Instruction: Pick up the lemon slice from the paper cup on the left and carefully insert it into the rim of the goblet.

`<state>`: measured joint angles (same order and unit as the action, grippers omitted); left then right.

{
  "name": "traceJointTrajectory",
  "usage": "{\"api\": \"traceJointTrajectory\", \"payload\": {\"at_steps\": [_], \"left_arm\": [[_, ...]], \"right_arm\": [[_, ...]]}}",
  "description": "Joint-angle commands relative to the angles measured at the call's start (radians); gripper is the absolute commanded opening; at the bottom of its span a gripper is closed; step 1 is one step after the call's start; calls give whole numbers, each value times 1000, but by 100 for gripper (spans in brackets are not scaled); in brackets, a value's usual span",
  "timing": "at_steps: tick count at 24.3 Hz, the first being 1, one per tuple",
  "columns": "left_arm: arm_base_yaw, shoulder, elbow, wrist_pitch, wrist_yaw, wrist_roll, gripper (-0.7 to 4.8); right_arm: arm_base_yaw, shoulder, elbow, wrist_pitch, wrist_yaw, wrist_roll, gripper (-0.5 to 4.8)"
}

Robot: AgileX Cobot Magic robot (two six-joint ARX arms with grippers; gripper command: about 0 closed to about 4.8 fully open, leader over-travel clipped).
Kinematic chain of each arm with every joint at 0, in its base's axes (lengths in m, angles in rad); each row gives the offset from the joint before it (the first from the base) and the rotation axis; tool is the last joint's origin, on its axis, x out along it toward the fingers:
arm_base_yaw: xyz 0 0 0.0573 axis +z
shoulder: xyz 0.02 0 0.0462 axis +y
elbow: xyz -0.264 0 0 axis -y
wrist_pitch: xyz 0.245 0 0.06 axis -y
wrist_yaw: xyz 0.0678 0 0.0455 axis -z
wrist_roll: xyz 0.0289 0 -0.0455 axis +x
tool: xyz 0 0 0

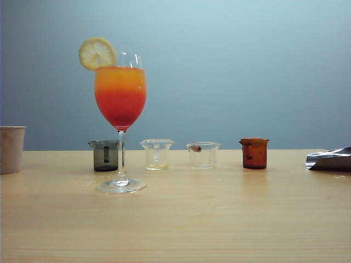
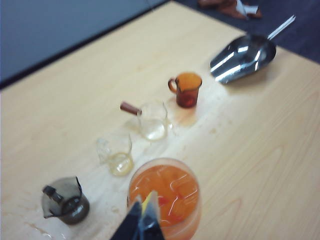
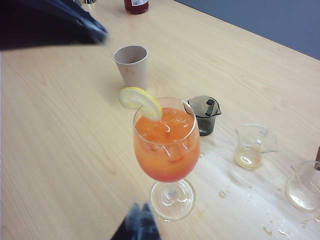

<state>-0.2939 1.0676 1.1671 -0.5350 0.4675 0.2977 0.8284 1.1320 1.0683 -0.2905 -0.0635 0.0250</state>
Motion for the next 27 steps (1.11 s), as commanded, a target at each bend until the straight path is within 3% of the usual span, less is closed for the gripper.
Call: {"api": "traceJointTrajectory", "payload": {"at_steps": [1,8,12,20,27], "left_arm": [[0,-53,4,11,4,-28,-6],[0,-169,3,-18,1,-119,-6],[0,-264,-1,-50,-82,-150,-6],[0,-452,-35,-119,-154,-194,-6],[0,-651,-143,-117,-157,-228,-6]], "right_arm": [[1,-10,6,2,1,-3,-5],[1,-80,6,-100,40,-14,-5],[1,-160,-14,-158,69,-14,-5],[1,-371,-167,-155,64,-7,-5],[0,-567,-312,-151,64,7,-5]]}}
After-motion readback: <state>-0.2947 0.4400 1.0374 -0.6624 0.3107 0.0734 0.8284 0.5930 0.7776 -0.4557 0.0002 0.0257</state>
